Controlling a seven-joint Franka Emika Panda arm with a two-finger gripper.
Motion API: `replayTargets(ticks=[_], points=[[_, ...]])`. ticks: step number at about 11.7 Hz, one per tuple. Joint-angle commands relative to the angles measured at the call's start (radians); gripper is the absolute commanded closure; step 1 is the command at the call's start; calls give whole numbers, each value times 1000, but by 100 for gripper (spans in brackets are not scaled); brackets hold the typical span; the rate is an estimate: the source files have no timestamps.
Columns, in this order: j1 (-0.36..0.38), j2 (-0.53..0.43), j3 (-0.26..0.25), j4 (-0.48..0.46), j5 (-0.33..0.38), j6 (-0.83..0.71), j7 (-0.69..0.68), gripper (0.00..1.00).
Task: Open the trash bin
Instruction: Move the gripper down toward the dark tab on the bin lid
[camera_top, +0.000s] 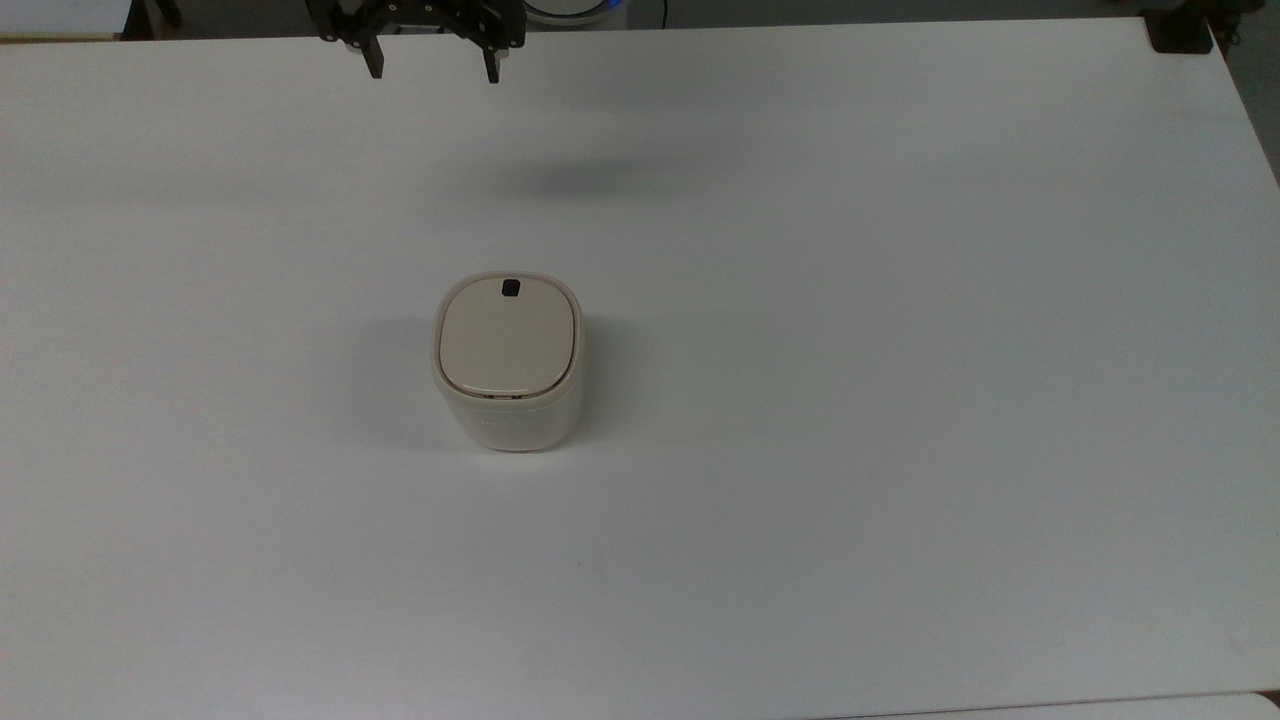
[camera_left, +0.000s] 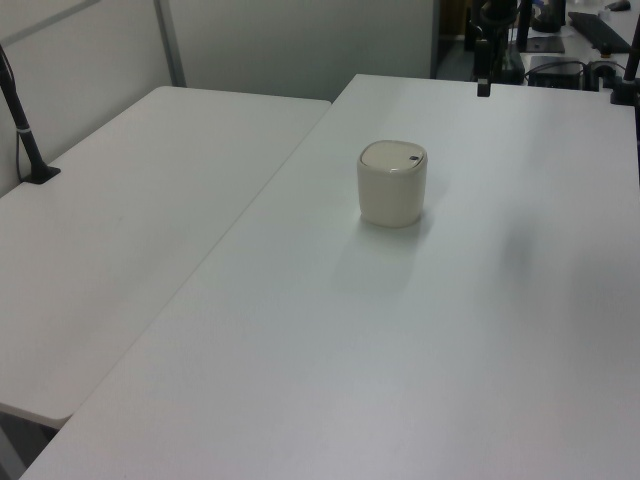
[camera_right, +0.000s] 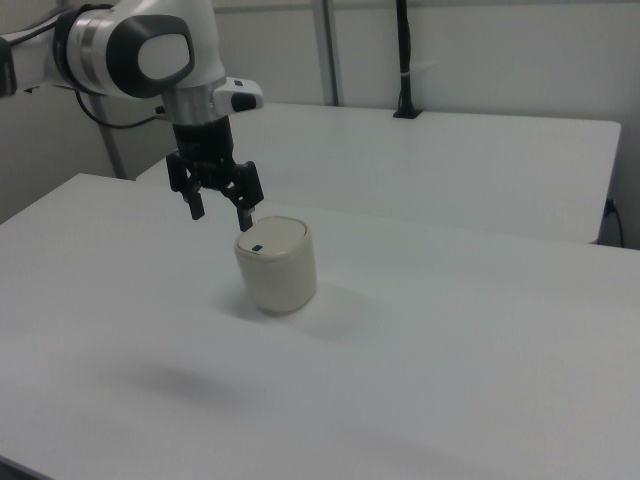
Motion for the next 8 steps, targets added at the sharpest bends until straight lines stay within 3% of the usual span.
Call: replayTargets(ticks=[1,8], points=[[0,-7,-3,-5,-10,-3,-24,0],[0,-4,-5,9,-10,-4,-24,0]])
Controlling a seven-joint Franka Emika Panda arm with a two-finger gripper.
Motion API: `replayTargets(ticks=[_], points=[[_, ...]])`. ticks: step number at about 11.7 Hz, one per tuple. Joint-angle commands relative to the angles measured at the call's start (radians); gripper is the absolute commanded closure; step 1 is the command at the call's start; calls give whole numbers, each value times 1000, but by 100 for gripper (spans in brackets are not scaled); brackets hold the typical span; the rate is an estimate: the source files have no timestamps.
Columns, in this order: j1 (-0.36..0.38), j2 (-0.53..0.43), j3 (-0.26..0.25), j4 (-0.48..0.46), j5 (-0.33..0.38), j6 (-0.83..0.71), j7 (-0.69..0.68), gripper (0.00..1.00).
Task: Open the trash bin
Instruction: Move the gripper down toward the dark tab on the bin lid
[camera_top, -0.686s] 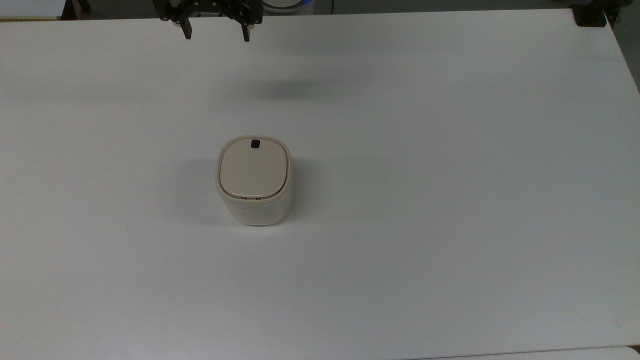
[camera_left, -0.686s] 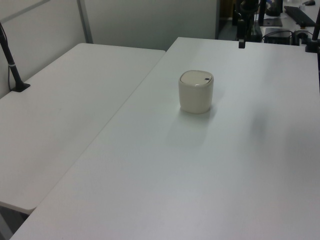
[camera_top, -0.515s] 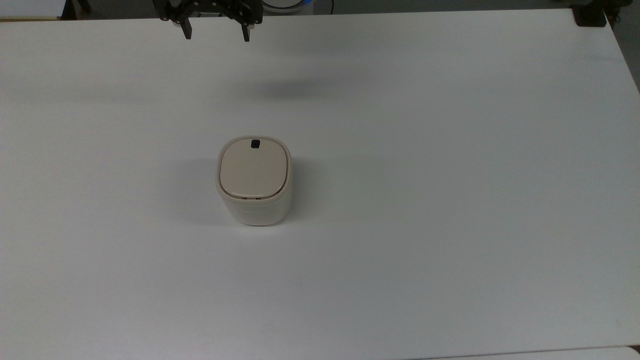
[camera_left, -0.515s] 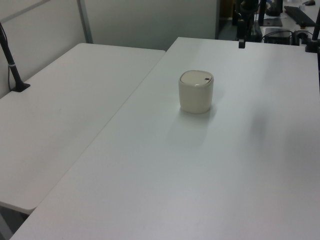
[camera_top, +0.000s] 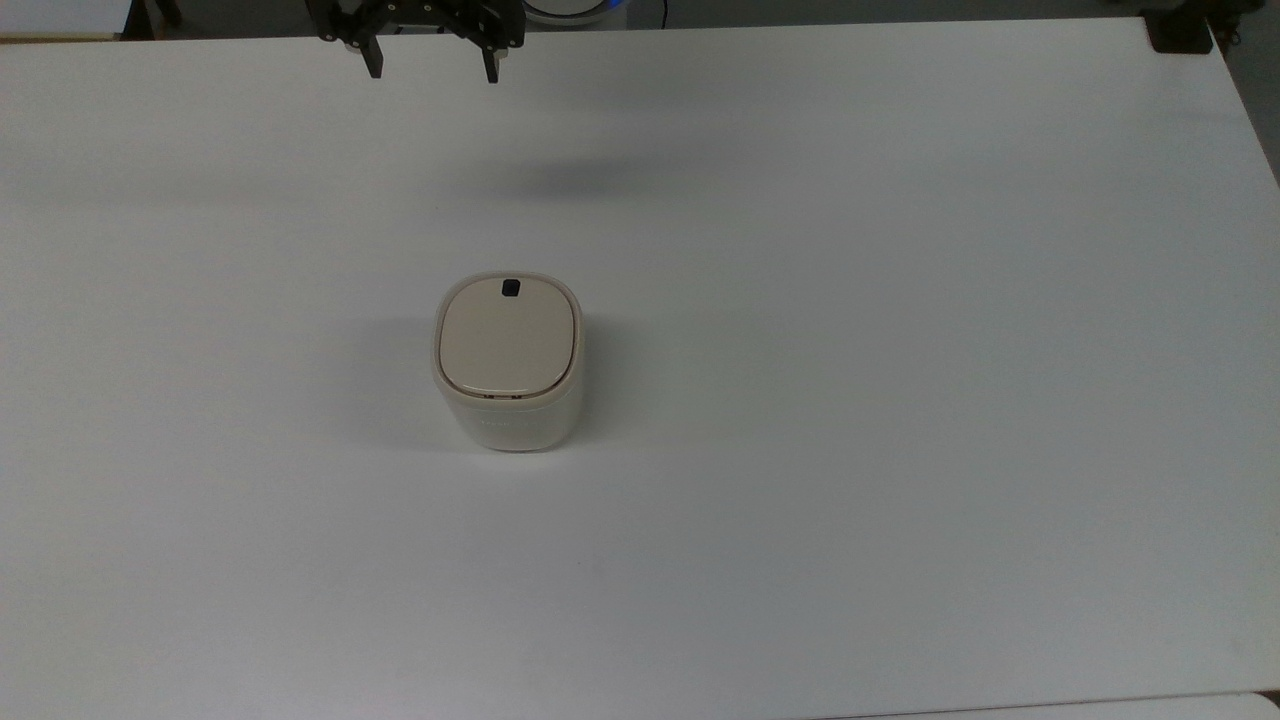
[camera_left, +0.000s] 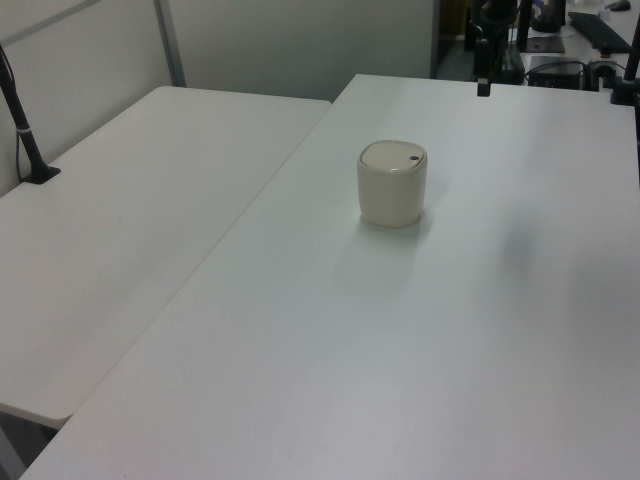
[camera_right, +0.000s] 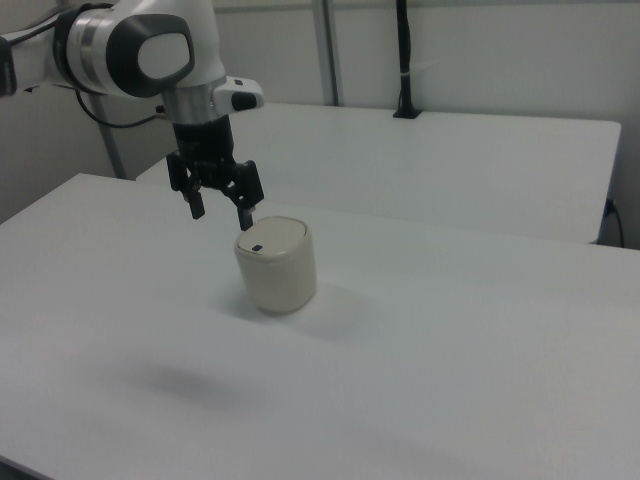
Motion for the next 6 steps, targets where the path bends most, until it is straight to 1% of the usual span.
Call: replayTargets(ticks=[1,3,5,6], points=[[1,-4,-5,7,-12,-4,-24,4],[1,2,-5,9,-12,-3,-26,31],[-3,7,-5,9,-10,2,-27,62],[-2,10,-5,9,-10,9,-27,74]])
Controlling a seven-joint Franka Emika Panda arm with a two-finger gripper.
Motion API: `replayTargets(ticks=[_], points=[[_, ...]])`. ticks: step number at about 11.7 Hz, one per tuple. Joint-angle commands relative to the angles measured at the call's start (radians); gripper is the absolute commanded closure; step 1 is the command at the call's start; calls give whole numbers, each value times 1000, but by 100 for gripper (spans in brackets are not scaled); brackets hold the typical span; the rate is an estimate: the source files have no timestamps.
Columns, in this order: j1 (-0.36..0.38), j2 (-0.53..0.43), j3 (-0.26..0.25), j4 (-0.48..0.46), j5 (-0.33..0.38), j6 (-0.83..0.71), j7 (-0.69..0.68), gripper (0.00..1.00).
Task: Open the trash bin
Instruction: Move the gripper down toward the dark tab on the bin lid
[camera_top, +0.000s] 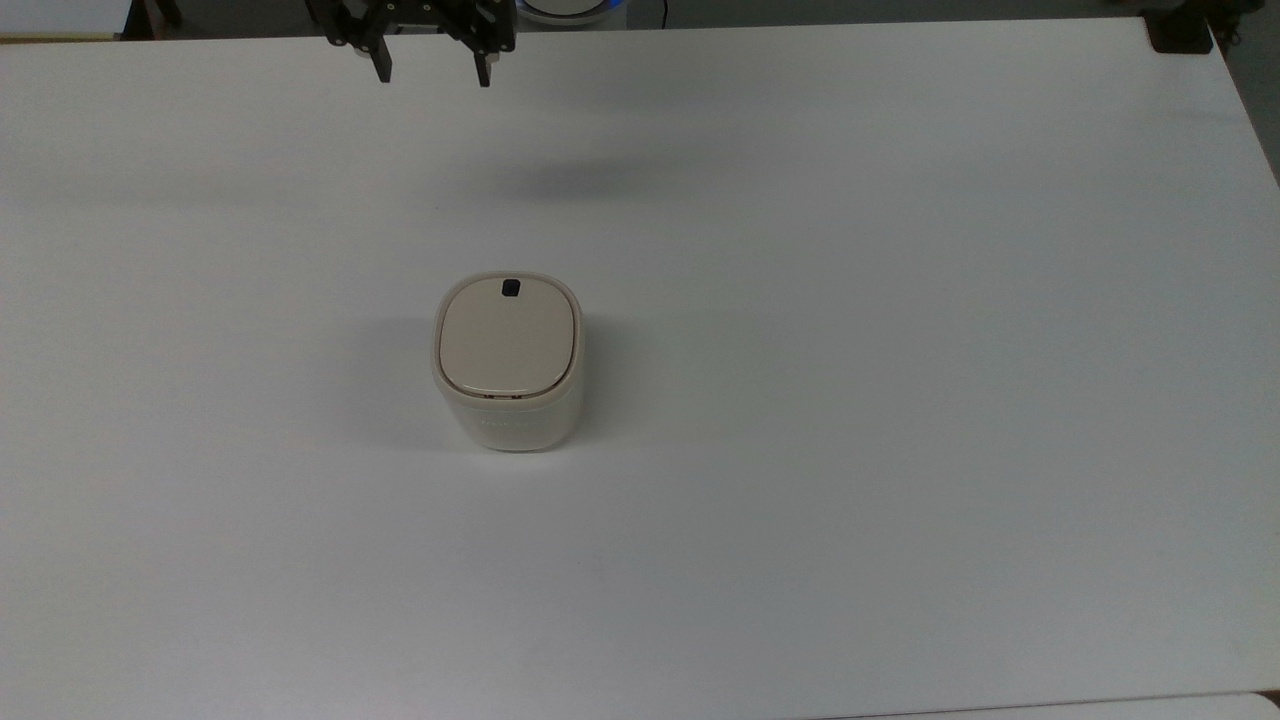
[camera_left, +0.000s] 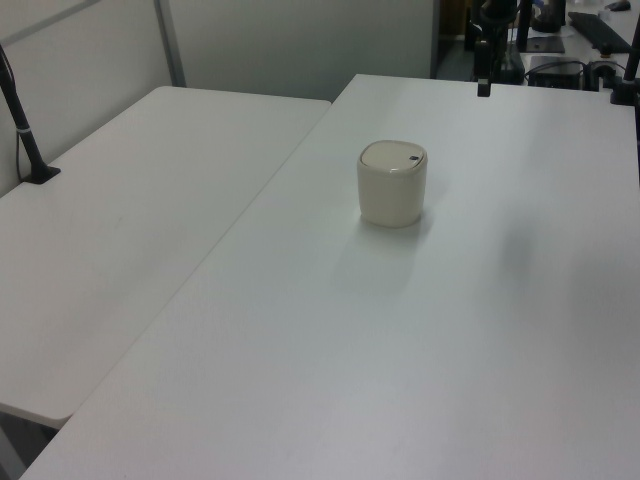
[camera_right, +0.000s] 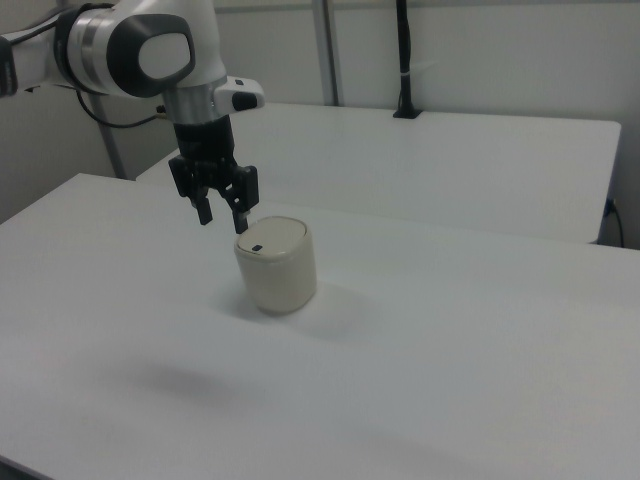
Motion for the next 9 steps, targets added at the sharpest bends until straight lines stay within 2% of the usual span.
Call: replayTargets(ticks=[1,3,9], points=[[-1,18,-5,6,-10,22,-27,84],[2,43,-3,6,-5,72,-26,100],[18,129,-2,37,11,271,-22,100]])
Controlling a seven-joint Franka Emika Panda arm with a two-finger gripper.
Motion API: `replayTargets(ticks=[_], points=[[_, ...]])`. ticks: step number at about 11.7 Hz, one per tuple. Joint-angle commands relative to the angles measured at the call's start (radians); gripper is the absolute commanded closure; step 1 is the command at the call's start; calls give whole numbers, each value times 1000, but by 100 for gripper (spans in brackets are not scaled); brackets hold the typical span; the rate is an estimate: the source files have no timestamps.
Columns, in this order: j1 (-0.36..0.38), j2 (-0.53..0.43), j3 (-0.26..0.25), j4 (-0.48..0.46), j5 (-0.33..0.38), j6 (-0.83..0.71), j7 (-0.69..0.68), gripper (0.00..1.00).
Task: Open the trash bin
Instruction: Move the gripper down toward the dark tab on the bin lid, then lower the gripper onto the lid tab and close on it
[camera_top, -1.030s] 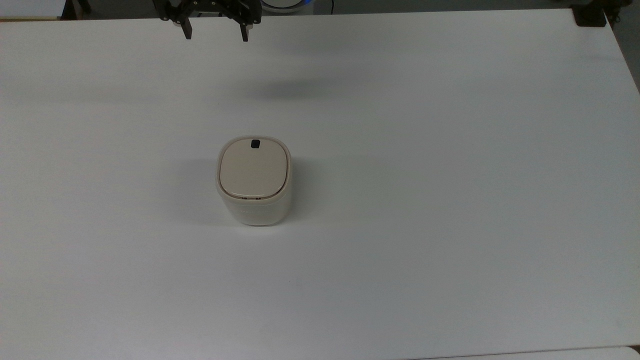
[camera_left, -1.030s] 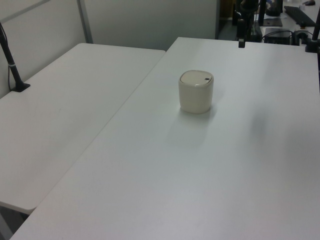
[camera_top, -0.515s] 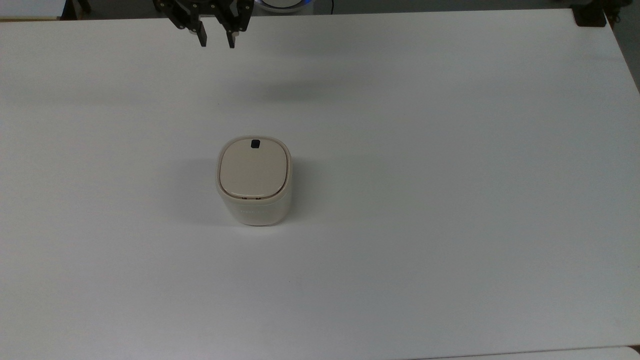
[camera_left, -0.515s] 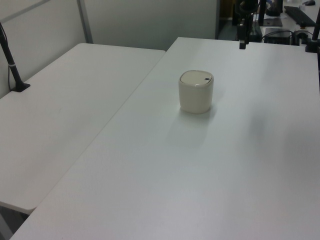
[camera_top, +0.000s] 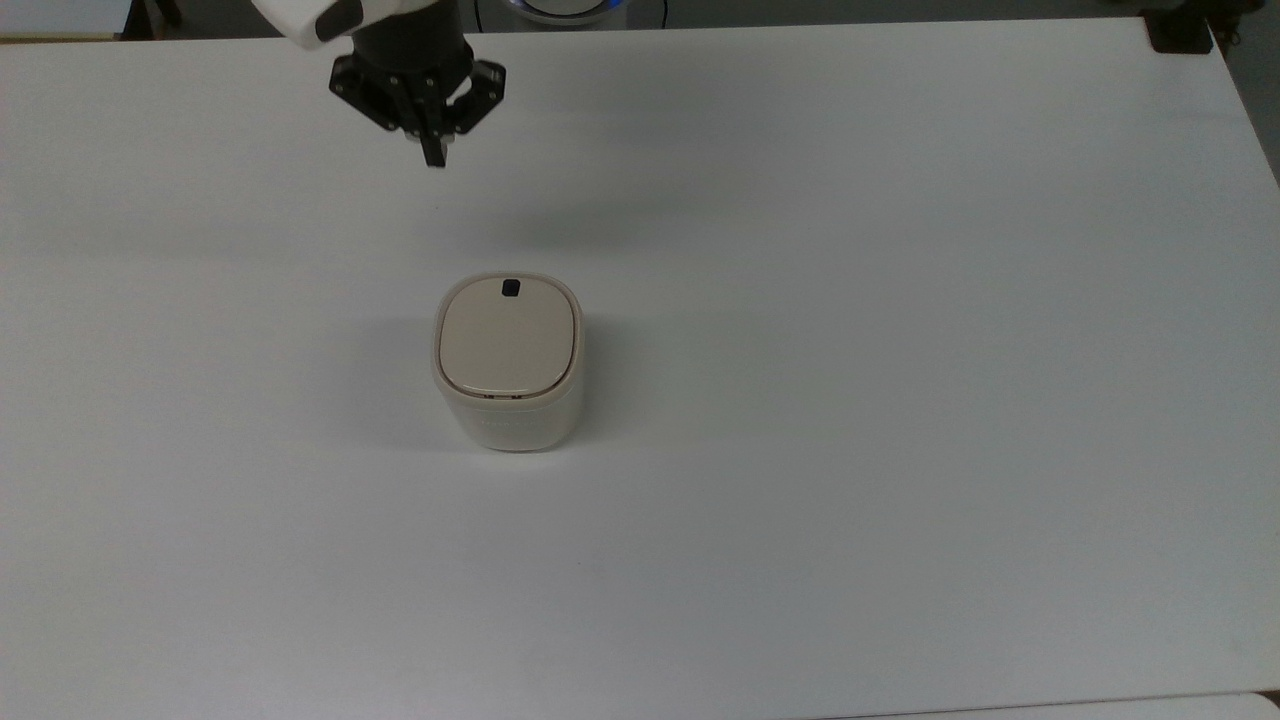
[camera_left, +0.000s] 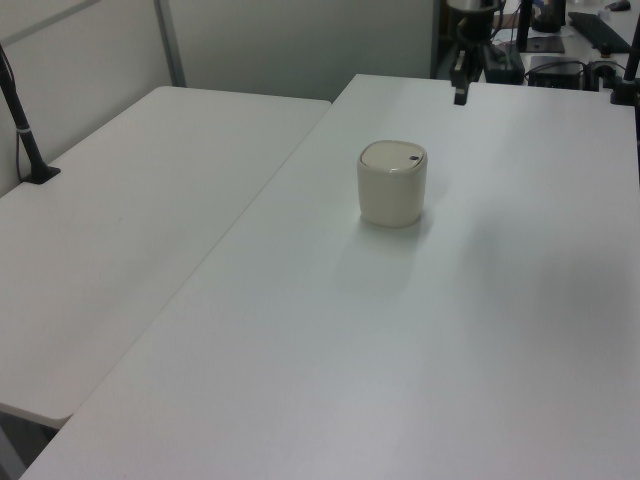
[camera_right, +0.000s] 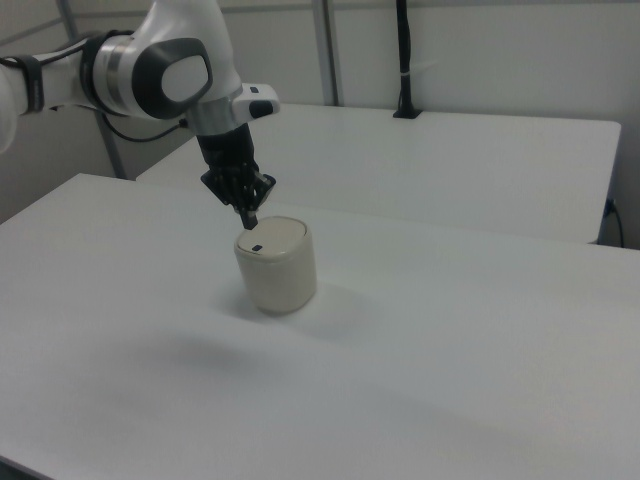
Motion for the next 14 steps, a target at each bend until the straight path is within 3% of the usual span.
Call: replayTargets(ticks=[1,14], points=[[13,62,-3,37,20,107,-24,100],[70,243,9,95,29,186,-8,100]])
